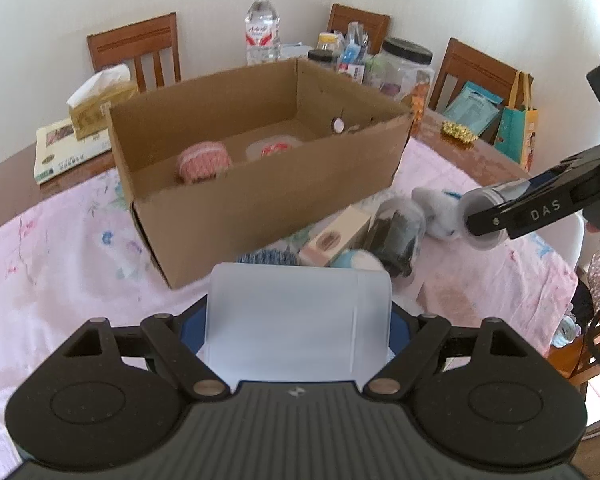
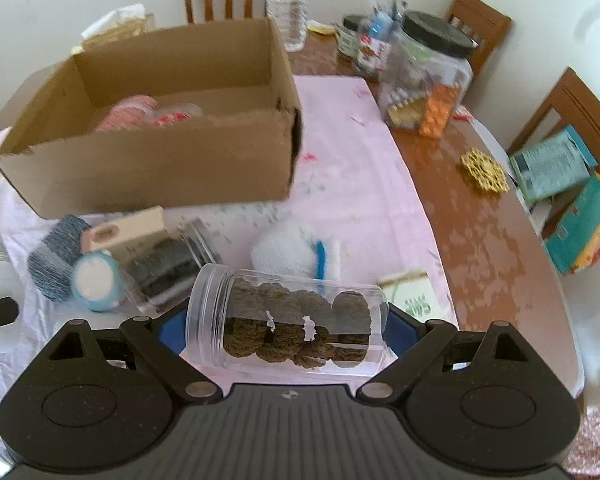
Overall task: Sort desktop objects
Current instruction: 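Lower white block into box and open left tool while right tool carries jar over box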
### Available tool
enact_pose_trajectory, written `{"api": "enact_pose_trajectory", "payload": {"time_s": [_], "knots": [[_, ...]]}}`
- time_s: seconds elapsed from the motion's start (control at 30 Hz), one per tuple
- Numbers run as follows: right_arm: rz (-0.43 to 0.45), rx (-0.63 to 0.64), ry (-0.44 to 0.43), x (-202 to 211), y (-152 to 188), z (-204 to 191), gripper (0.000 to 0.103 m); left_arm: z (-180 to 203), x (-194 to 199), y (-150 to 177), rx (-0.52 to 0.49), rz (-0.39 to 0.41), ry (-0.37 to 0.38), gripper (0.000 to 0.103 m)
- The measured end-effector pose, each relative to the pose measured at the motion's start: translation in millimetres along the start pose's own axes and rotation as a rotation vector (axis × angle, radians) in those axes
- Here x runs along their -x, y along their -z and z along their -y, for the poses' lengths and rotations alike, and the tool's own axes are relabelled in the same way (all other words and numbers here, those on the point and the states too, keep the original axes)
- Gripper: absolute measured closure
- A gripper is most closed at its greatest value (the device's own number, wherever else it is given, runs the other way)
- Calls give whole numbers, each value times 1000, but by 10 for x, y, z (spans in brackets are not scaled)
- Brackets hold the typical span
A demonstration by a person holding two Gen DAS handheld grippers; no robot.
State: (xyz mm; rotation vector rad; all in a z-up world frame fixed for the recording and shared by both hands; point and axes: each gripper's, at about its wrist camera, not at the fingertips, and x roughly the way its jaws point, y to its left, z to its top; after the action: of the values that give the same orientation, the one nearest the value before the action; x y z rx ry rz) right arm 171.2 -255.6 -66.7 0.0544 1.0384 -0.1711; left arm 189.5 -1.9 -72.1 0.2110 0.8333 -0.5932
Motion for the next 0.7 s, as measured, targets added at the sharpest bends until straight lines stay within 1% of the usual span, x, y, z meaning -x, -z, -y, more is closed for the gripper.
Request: {"api": "enact_pose_trajectory", "payload": {"time_s": [0.43, 0.7], "knots": [[105, 103, -54, 199, -366, -208, 7, -5, 79, -435, -32, 34, -28, 20], [172, 164, -92, 289, -690, -291, 7, -90, 71, -755, -33, 59, -52, 20]]}}
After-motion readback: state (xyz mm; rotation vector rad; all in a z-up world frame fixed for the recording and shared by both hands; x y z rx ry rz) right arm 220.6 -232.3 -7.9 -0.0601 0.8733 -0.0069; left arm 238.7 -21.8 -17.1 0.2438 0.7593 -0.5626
